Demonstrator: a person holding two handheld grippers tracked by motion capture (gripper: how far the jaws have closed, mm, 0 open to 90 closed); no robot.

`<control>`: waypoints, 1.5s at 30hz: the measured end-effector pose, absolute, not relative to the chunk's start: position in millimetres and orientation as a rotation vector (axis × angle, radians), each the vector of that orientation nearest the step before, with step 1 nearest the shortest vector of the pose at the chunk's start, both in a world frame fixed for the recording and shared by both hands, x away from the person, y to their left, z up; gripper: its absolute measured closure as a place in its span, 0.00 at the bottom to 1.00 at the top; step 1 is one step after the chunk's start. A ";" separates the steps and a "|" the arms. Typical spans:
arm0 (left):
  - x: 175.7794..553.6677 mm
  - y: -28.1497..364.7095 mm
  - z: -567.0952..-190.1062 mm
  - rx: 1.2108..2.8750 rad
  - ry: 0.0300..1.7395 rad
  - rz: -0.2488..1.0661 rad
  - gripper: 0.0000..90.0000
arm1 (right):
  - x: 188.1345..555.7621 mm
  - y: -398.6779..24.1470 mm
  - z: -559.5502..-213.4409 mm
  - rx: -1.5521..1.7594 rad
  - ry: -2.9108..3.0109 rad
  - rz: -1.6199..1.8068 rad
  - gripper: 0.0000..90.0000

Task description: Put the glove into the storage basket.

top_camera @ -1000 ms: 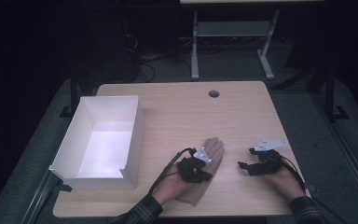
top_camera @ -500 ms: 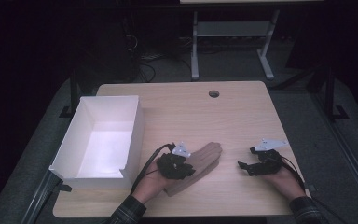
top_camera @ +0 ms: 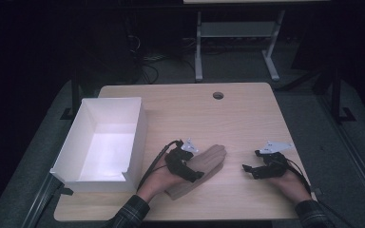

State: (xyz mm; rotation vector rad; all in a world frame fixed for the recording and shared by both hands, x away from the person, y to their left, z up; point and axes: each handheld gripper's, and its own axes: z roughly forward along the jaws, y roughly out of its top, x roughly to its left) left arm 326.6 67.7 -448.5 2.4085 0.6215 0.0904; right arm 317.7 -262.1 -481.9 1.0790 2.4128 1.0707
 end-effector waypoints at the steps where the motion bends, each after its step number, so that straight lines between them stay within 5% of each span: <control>1: 326.6 67.7 -448.5 2.408 0.622 0.090 0.20 | 317.7 -262.1 -481.9 1.079 2.413 1.071 0.21; 11: 321.3 64.2 -458.2 2.451 0.610 0.083 0.26 | 317.6 -262.0 -481.9 1.081 2.413 1.070 0.20; 12: 320.6 64.4 -456.8 2.453 0.592 0.073 0.39 | 317.6 -262.0 -481.8 1.081 2.413 1.069 0.20; 13: 320.0 64.3 -456.0 2.455 0.586 0.061 0.39 | 317.6 -262.0 -481.8 1.081 2.413 1.069 0.20; 16: 317.8 63.7 -454.8 2.436 0.580 -0.016 0.64 | 317.5 -261.8 -481.8 1.082 2.412 1.068 0.20; 19: 318.9 64.1 -453.4 2.435 0.584 -0.037 0.71 | 317.6 -261.8 -481.8 1.082 2.412 1.068 0.20; 28: 320.7 72.3 -425.5 2.366 0.657 -0.074 0.73 | 317.6 -261.8 -481.8 1.082 2.411 1.069 0.20; 45: 342.1 98.4 -330.7 2.293 0.700 0.051 0.73 | 317.6 -261.3 -481.7 1.087 2.413 1.068 0.20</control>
